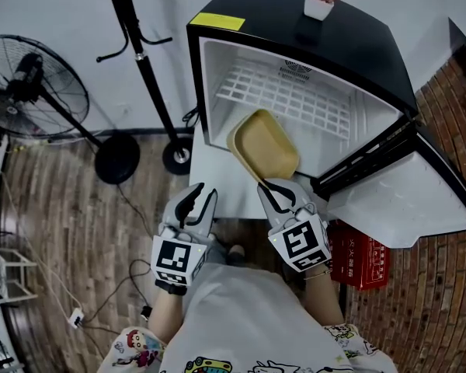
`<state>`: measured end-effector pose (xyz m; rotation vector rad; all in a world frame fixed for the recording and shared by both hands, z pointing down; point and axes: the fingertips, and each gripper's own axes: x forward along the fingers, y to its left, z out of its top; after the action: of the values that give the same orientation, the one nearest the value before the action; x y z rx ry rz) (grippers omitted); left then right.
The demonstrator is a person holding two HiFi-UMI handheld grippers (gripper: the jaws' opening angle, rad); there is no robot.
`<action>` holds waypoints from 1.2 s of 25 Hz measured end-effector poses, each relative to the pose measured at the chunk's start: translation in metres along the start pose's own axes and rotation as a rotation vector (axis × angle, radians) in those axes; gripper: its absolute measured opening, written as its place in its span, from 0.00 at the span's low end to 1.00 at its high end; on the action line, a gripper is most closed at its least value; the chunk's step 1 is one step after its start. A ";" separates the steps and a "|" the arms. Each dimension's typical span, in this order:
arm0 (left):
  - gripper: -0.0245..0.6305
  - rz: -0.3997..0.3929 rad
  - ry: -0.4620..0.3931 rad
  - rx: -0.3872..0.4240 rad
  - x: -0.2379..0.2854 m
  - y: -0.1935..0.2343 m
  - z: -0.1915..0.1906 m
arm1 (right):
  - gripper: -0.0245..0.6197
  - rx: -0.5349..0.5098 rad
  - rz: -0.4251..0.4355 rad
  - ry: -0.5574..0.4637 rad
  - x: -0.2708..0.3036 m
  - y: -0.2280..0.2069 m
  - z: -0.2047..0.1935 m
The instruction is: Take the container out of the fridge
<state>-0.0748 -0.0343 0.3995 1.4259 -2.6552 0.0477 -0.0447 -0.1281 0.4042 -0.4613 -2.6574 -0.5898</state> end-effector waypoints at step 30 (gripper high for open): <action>0.09 -0.116 0.060 -0.009 0.030 -0.013 -0.012 | 0.06 0.420 -0.090 -0.078 -0.025 -0.017 -0.052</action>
<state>-0.0796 -0.0656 0.4146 1.5476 -2.5172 0.0653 -0.0143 -0.1721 0.4322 -0.2456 -2.7826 -0.0282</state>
